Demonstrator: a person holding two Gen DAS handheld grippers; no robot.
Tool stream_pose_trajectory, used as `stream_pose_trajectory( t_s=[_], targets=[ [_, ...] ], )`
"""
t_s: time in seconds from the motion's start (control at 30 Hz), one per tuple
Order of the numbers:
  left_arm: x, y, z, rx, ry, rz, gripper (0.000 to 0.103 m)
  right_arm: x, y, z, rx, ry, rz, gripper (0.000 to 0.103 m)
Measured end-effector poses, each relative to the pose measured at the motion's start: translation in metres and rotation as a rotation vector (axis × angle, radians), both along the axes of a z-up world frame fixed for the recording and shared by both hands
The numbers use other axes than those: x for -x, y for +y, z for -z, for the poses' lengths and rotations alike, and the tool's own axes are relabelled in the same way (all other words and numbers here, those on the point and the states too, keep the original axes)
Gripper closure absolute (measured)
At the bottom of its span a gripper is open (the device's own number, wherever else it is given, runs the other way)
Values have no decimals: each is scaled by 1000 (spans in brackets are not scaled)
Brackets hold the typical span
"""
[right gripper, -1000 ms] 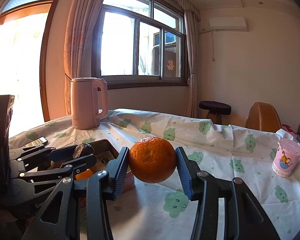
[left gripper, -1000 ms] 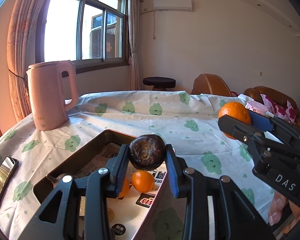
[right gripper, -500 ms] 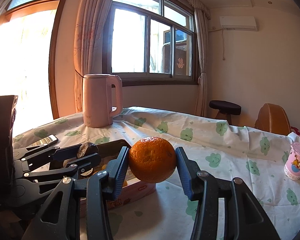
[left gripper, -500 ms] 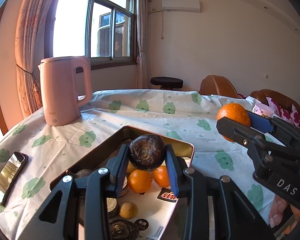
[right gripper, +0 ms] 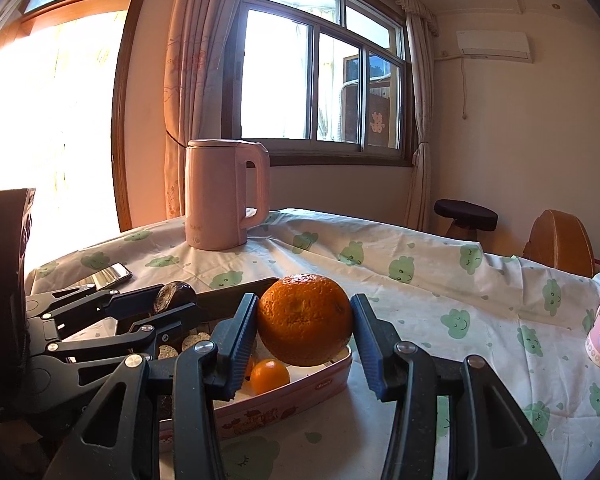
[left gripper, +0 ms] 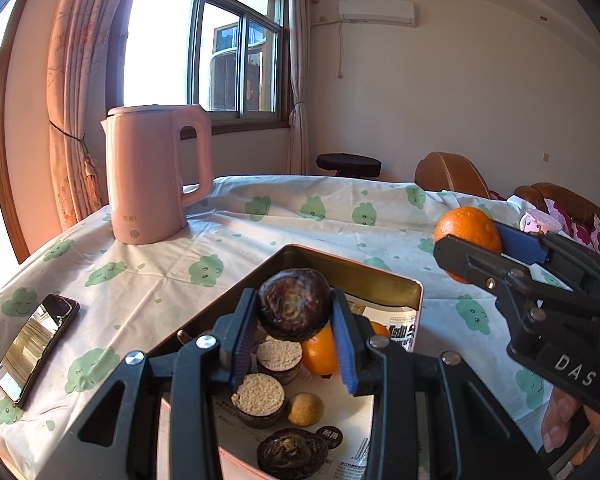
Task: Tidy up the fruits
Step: 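Carry the dark fruit over the tin with left gripper while right gripper carries the orange there, then lower and release the dark fruit into the tin with left gripper while right gripper releases the orange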
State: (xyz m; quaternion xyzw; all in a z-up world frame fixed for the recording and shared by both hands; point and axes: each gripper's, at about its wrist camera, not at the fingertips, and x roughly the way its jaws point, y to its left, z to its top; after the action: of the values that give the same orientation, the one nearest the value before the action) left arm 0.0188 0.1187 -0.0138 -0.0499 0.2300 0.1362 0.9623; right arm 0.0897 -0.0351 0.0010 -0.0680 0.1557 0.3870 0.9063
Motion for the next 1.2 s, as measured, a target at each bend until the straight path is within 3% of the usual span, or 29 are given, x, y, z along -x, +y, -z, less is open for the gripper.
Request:
stream_pose_trajectory(
  t_s=[0.57, 1.2],
  targets=[
    [12, 15, 6, 15, 7, -25, 65, 1, 31, 16, 44, 57, -50, 54],
    [5, 22, 20, 25, 82, -33, 65, -10, 53, 32, 130, 144, -79, 54]
  ],
)
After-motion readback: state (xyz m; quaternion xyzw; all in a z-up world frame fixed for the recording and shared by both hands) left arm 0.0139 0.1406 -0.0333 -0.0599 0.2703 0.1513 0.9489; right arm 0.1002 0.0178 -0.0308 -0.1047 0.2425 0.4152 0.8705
